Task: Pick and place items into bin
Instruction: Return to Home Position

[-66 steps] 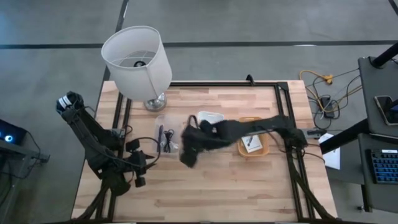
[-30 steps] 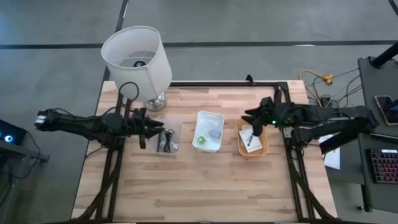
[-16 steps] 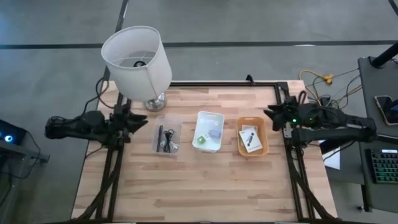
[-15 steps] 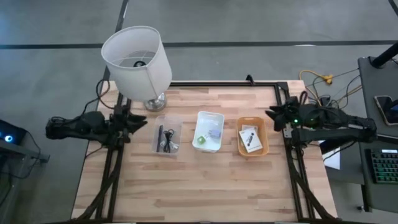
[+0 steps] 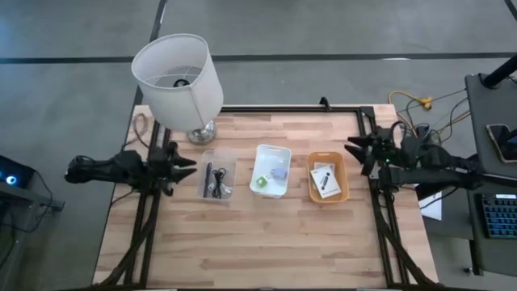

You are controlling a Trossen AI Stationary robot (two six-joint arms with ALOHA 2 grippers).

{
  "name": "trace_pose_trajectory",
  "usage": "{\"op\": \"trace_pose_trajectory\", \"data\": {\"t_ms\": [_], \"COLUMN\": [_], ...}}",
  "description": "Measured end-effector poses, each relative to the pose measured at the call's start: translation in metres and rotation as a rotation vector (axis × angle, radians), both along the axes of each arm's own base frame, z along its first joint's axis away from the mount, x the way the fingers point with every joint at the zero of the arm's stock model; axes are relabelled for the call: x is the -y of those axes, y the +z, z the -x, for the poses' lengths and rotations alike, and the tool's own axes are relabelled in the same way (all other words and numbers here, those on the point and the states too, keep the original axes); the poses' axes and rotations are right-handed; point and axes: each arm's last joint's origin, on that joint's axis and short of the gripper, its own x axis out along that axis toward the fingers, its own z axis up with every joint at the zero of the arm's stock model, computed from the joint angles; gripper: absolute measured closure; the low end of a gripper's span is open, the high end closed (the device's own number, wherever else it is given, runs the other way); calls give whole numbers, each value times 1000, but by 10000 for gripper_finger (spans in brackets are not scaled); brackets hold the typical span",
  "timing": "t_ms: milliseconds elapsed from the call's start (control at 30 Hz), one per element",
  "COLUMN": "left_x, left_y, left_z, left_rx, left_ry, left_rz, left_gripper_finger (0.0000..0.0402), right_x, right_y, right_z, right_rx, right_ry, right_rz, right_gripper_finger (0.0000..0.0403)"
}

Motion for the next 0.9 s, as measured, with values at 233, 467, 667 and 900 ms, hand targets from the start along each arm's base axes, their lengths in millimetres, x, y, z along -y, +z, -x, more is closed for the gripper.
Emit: {"op": "trace_pose_trajectory", "data": {"t_ms": [233,467,667,900], "left_x": [1,3,3,3], "left_y": [-18,-20,-22,-24], "left_z": [-6,-7,-9,-9], "left_rx": [-16,-25,8,15], "left_ry": [-21,-63,-59,-66], "left_rz": [-5,-26,-27,-19], "left_gripper_finger": [295,295,295,295], "right_x": [-3,-5,-5,-6], "right_y": [-25,-25,-59,-79], "right_z": [5,-3,-23,-29], "right_rx": [125,258,304,342], "right_ry": [106,184,199,251], "right_rz": [89,174,207,143], "right_gripper_finger": [227,227,227,227]}}
